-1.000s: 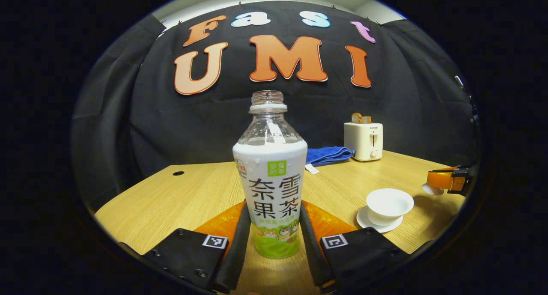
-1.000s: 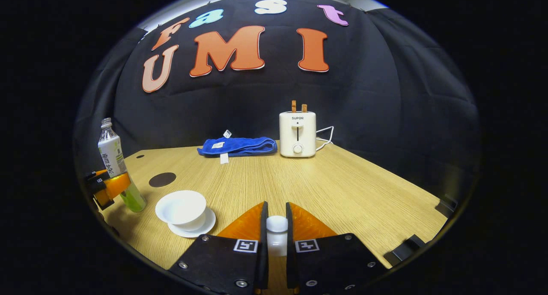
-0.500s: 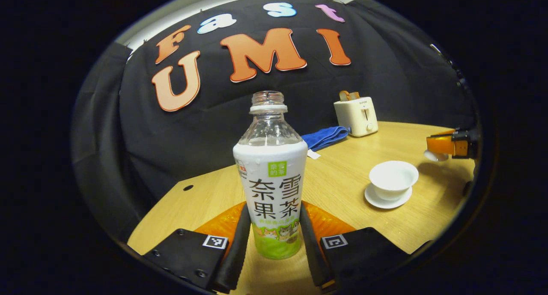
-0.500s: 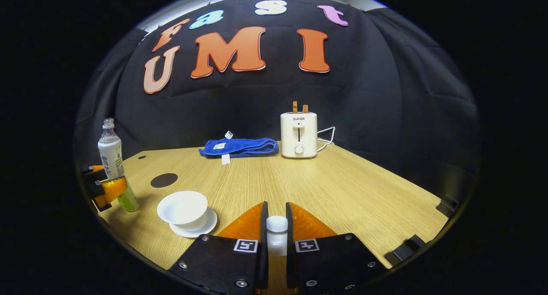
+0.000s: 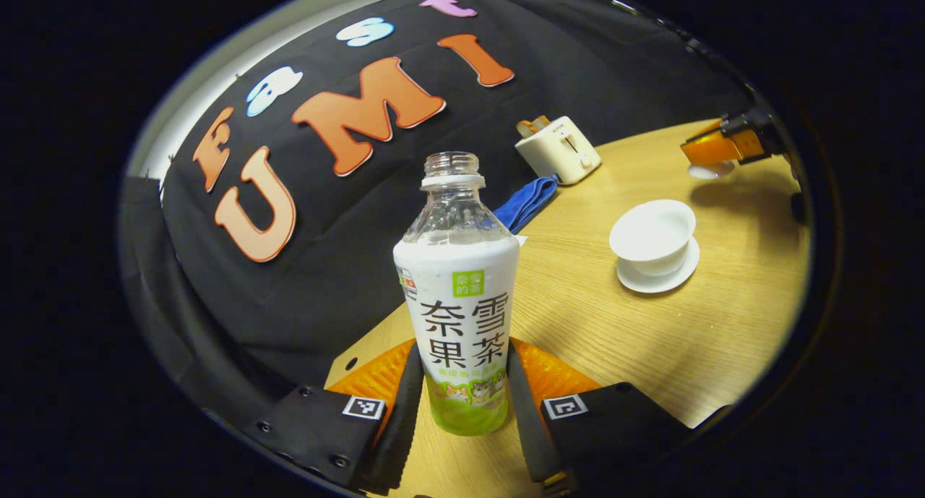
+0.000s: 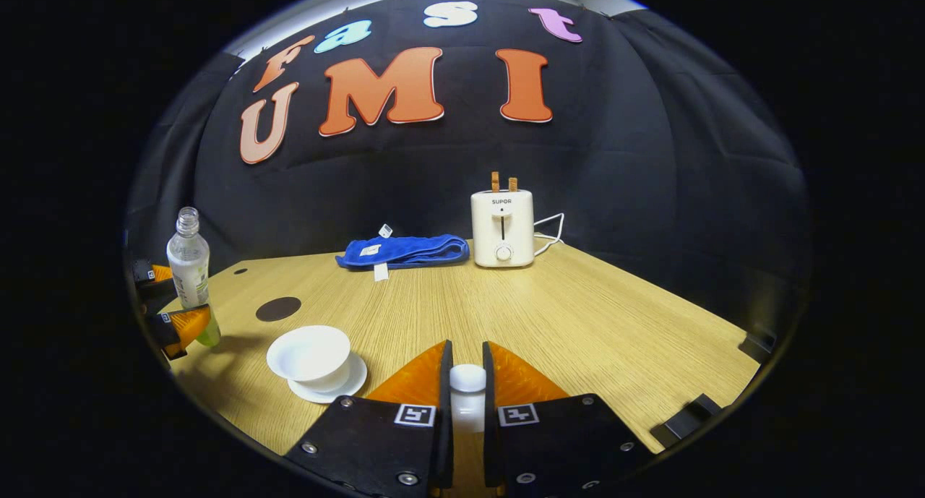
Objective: Open the teacup lid with one hand, grasp the water bottle and pour water into the teacup with the other hand; after pouring, place the water bottle on the coaster and then close the teacup lid.
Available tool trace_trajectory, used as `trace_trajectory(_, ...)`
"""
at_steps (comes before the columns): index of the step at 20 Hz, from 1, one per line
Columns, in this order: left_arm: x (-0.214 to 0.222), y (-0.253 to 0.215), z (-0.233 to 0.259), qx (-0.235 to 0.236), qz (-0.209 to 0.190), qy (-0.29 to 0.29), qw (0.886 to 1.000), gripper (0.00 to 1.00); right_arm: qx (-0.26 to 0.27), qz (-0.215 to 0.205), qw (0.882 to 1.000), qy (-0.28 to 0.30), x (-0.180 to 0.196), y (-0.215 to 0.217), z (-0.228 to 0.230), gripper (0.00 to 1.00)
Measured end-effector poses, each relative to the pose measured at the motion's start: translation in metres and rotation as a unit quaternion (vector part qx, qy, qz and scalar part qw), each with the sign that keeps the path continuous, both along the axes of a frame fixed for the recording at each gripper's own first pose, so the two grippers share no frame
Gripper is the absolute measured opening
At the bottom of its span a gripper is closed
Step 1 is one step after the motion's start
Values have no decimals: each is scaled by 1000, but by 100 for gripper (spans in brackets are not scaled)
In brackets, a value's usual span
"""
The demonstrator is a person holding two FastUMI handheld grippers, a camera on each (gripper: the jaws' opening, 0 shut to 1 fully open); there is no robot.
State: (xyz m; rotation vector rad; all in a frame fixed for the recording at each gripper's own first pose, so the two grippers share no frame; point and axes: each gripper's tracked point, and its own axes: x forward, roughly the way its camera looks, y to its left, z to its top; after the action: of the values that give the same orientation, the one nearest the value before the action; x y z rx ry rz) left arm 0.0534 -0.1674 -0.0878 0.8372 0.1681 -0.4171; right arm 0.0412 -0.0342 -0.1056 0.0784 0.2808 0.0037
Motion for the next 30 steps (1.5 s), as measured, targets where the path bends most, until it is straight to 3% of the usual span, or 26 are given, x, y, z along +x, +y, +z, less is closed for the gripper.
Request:
trace_trajectory(5,-7,-20,0,98,-54,-19,994,64,12,3,1000,-3,0,-1,1,17)
trace_trajectory(10,8,-33,-9,210,-100,-76,970,64,12,6,1000,-8,0,0,2,17)
trace_trajectory(14,1,-41,-26,261,-131,-73,954,67,7,13,1000,-15,-1,3,4,17)
trace_trajectory(21,14,-55,-25,339,-174,-75,921,63,28,17,999,-18,-1,1,4,17)
trace_trajectory(25,17,-52,-23,392,-192,-80,896,63,31,20,999,-21,-1,1,4,17)
trace_trajectory(30,35,-51,-18,433,-196,-77,876,66,36,22,999,-21,-1,1,4,17)
